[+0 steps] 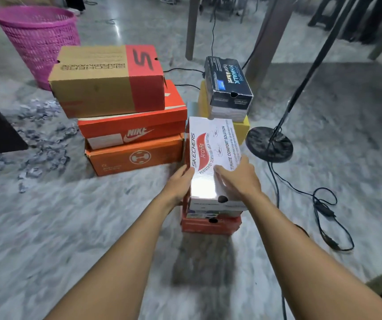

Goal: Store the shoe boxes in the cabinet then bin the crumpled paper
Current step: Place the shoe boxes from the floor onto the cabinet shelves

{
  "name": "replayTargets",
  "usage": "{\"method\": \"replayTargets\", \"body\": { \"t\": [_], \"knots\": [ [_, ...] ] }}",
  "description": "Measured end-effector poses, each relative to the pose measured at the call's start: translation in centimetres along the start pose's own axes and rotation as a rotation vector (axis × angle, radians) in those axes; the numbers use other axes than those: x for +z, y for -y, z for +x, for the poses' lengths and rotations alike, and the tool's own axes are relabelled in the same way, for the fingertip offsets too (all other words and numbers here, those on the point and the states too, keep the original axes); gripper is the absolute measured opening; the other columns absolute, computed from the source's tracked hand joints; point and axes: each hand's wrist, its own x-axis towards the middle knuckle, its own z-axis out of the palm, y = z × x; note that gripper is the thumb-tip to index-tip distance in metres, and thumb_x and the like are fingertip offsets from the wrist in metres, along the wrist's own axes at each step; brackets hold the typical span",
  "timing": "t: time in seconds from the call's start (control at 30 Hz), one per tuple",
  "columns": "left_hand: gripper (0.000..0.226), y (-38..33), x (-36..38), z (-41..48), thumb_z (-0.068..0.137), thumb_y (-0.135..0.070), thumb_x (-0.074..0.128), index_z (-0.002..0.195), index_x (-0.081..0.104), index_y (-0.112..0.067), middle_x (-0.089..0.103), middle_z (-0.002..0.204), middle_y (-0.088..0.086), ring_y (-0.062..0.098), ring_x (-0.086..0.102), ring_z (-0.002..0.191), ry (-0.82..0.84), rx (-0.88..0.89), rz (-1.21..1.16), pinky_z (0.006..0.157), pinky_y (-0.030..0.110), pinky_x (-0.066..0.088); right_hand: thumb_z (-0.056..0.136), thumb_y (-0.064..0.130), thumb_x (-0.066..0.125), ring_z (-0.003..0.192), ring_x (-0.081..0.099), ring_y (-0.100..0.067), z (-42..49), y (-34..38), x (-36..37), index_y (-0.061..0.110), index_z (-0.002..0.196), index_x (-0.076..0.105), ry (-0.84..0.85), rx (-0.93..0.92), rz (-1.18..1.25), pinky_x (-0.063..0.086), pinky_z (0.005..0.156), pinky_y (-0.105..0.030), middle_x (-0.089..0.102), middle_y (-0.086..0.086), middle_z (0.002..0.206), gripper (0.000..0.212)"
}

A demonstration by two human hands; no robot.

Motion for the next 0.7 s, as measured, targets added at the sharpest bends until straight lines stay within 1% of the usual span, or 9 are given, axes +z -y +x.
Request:
{"method": "replayTargets", "body": {
  "t": [0.1,0.23,0.27,0.33,0.4,0.47,0.53,0.63,0.7],
  "knots": [
    [0.037,1.0,-0.3,-0.9,0.099,-0.046,0.047,0.129,0.051,-0.024,0.064,0.123,-0.005,0.011,0.063,0.100,-0.037,0.031,0.000,0.067,0.025,0.050,0.068,0.061,0.067,0.106,0.060,-0.025,-1.5,-0.5,0.5,0.024,0.130,0.041,-0.058,-0.053,0.023,0.053,0.087,-0.044,0.054,0.000,0.123,0.077],
    [0.025,4.4,-2.2,-2.8,0.089,-0.046,0.060,0.104,0.055,-0.026,0.068,0.108,-0.001,0.022,0.066,0.100,-0.115,0.066,-0.056,0.086,0.046,0.054,0.074,0.052,0.071,0.101,0.061,-0.015,-3.6,-2.3,1.0,0.028,0.128,0.043,-0.014,-0.111,0.152,0.054,0.086,-0.041,0.057,0.006,0.119,0.065],
    [0.031,5.1,-2.8,-3.2,0.085,-0.050,0.061,0.108,0.055,-0.030,0.066,0.112,-0.002,0.021,0.064,0.104,-0.127,0.071,-0.073,0.091,0.048,0.053,0.077,0.051,0.070,0.099,0.062,-0.012,-4.1,-2.6,1.0,0.029,0.128,0.044,0.004,-0.117,0.196,0.054,0.084,-0.039,0.059,0.007,0.117,0.061],
    [0.064,6.0,-3.4,-3.7,0.074,-0.066,0.062,0.128,0.048,-0.035,0.060,0.129,-0.005,0.019,0.059,0.115,-0.119,0.055,-0.093,0.099,0.050,0.047,0.082,0.048,0.069,0.096,0.063,-0.008,-4.5,-3.2,1.1,0.031,0.129,0.045,0.052,-0.106,0.272,0.054,0.081,-0.035,0.061,0.011,0.113,0.056],
    [0.092,6.8,-3.6,-3.5,0.066,-0.077,0.063,0.142,0.037,-0.034,0.057,0.136,-0.003,0.023,0.056,0.121,-0.072,0.026,-0.152,0.103,0.055,0.042,0.085,0.043,0.070,0.098,0.064,-0.008,-4.8,-3.1,1.5,0.035,0.127,0.044,0.114,-0.102,0.344,0.053,0.082,-0.032,0.061,0.017,0.109,0.049],
    [0.094,7.5,-3.7,-3.1,0.065,-0.076,0.068,0.142,0.042,-0.028,0.064,0.131,0.004,0.029,0.062,0.117,0.005,-0.011,-0.273,0.102,0.058,0.044,0.086,0.039,0.071,0.100,0.064,-0.007,-5.2,-2.6,2.0,0.037,0.128,0.044,0.169,-0.125,0.388,0.053,0.081,-0.030,0.061,0.017,0.111,0.050],
    [0.074,7.1,-3.7,-4.0,0.074,-0.066,0.065,0.133,0.053,-0.024,0.069,0.123,0.008,0.030,0.065,0.113,0.037,0.018,-0.334,0.100,0.052,0.048,0.086,0.037,0.072,0.101,0.062,-0.001,-5.4,-1.9,2.7,0.035,0.135,0.043,0.202,-0.162,0.400,0.052,0.080,-0.028,0.061,0.015,0.116,0.058],
    [0.047,7.3,-4.6,-5.4,0.080,-0.044,0.057,0.120,0.062,-0.019,0.074,0.111,0.007,0.024,0.070,0.099,-0.028,0.100,-0.456,0.084,0.037,0.058,0.087,0.035,0.072,0.100,0.055,0.010,-5.8,-0.7,3.9,0.034,0.137,0.042,0.245,-0.223,0.375,0.052,0.079,-0.025,0.061,0.015,0.118,0.059],
    [0.050,7.8,-5.8,-6.6,0.077,-0.042,0.058,0.120,0.062,-0.016,0.074,0.111,0.008,0.023,0.071,0.096,-0.094,0.130,-0.493,0.074,0.031,0.059,0.087,0.034,0.072,0.100,0.054,0.013,-6.1,0.1,5.0,0.033,0.139,0.042,0.302,-0.247,0.379,0.053,0.078,-0.025,0.062,0.011,0.121,0.061]
  ]
}}
